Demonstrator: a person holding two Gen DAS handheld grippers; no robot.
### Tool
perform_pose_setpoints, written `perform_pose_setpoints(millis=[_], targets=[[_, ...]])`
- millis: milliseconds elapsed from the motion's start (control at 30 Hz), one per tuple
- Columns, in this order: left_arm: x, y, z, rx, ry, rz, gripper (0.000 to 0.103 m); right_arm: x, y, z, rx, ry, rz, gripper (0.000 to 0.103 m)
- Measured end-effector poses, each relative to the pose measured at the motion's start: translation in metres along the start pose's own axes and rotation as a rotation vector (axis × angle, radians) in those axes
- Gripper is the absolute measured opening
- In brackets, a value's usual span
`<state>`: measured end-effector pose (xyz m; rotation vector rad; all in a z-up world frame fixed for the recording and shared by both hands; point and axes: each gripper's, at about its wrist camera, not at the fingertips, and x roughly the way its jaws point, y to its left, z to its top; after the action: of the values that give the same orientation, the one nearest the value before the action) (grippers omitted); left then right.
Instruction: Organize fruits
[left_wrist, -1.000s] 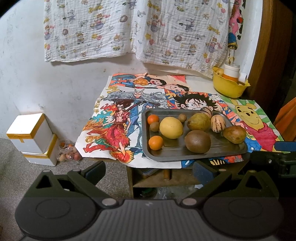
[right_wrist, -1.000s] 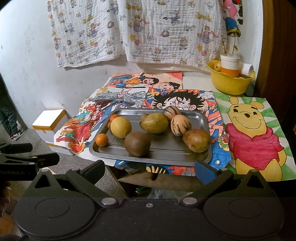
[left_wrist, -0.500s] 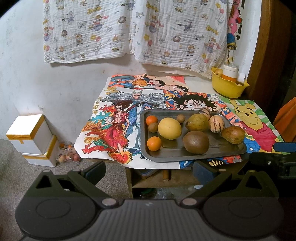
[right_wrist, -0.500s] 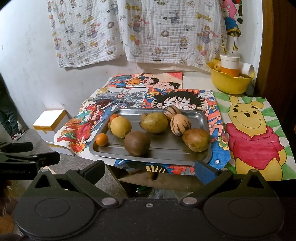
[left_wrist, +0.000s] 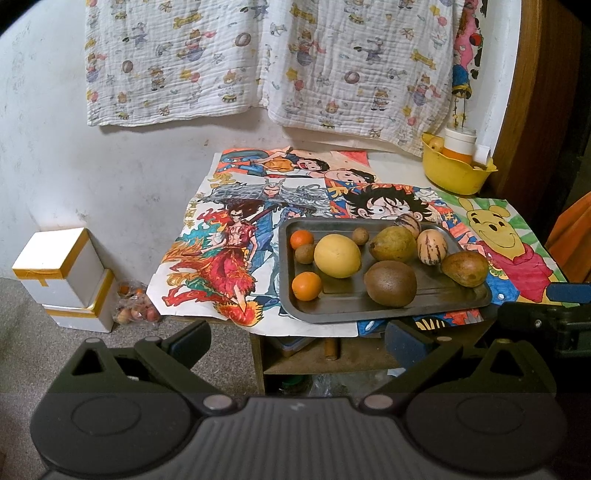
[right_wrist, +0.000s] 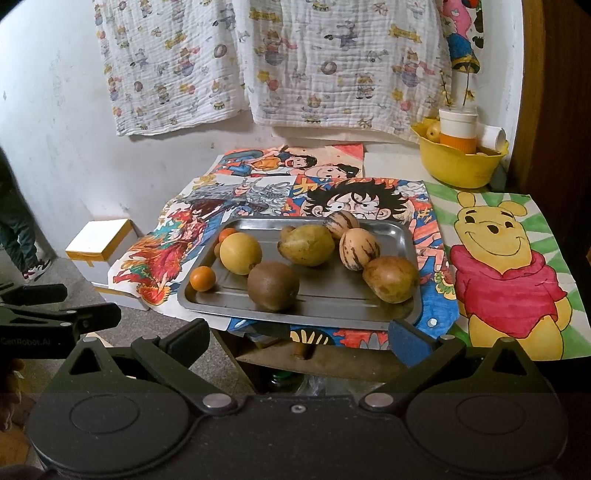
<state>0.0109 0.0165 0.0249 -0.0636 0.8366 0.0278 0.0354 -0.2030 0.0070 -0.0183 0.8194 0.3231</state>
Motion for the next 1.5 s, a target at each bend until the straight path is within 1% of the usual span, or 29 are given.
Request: perform_pose_setpoints(millis=[933,1067,1267,1500], targets=[[0.001,-0.002,0.000,0.001,0.004,0.009,0.102,-0.001,0.000,0.001,-0.002,-0.015,-0.005,0.102],[0.001,0.000,-0.001,-0.014,-0.004,-0.007,0.102,0.000,-0.001,0.002,-0.003,-0.010,-0.002,0.102],[-0.001,0.001,0.000,-0.034,-0.006,-0.010,0.102,0.000,-0.001,0.001,0.002,-0.005,-0.002,0.102],[-0.009,0.000,0.007,-0.047,-0.026,0.020,0.102,0.001,-0.002,0.001,0.005,-0.009,0.001,0.102]])
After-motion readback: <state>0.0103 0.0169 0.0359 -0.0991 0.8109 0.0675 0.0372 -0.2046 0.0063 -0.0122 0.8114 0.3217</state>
